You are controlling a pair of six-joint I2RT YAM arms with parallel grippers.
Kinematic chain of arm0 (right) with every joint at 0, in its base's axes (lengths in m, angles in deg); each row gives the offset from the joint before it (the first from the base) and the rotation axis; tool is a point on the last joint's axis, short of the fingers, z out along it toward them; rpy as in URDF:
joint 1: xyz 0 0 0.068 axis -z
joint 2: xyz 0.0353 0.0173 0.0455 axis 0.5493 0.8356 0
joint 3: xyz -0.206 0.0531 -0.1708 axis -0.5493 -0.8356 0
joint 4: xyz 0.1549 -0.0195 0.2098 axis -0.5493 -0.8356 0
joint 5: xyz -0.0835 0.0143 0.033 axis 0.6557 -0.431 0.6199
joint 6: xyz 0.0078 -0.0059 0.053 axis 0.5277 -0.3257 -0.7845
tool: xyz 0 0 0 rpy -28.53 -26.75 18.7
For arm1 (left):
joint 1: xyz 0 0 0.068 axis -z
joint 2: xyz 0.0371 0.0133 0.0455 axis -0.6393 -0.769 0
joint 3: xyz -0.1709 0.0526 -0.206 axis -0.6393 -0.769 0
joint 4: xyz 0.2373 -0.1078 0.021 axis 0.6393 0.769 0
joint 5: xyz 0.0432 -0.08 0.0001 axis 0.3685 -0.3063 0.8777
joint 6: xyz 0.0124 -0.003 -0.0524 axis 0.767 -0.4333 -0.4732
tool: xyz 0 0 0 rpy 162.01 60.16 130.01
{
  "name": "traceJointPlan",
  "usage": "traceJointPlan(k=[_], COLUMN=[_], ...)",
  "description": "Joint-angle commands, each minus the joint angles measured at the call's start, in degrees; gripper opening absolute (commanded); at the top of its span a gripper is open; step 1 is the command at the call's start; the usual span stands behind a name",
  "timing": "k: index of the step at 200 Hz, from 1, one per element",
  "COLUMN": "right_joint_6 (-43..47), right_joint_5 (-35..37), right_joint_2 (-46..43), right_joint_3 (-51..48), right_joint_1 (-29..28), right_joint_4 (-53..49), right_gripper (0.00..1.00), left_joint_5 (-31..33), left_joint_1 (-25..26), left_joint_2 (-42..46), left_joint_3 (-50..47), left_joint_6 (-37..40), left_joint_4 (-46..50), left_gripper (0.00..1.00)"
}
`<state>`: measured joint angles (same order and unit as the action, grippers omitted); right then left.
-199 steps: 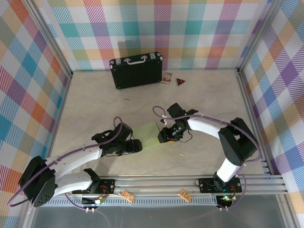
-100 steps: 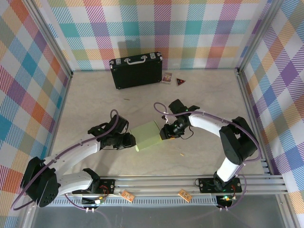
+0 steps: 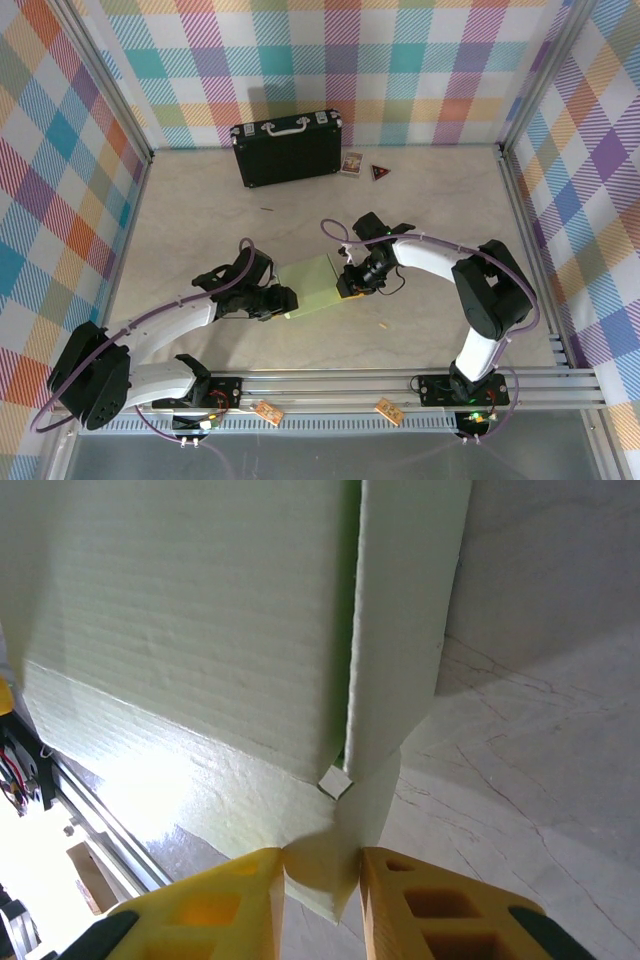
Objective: Fold the paper box
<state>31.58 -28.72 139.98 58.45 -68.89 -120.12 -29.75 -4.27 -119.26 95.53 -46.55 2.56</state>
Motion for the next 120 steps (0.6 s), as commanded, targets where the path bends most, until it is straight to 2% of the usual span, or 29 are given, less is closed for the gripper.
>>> traceJointPlan(k=[1, 34, 83, 120], right_joint_6=[0.5, 0.6, 0.9, 0.9], right_joint_5=[-0.9, -0.5, -0.2, -0.2], right_joint_2=[0.4, 0.3, 0.0, 0.0], right_joint_3=[0.9, 1.1, 0.9, 1.2], right_joint_1=[-0.1, -0.4, -0.5, -0.5], right_joint_4=[0.2, 0.3, 0.0, -0.1], right_gripper=[0.27, 0.26, 0.26, 0.26], left_joint_5=[-1.8, -1.8, 5.2, 3.3], left_joint_1=[-0.2, -0.2, -0.2, -0.1], left_joint_2=[-1.1, -3.4, -4.4, -6.9], left_joint_3=[-1.1, -0.6, 3.5, 4.1], left_joint_6=[-0.3, 1.1, 5.1, 4.9], left_joint_4=[-1.4, -0.7, 7.6, 4.8], left_gripper=[0.37, 0.38, 0.44, 0.43])
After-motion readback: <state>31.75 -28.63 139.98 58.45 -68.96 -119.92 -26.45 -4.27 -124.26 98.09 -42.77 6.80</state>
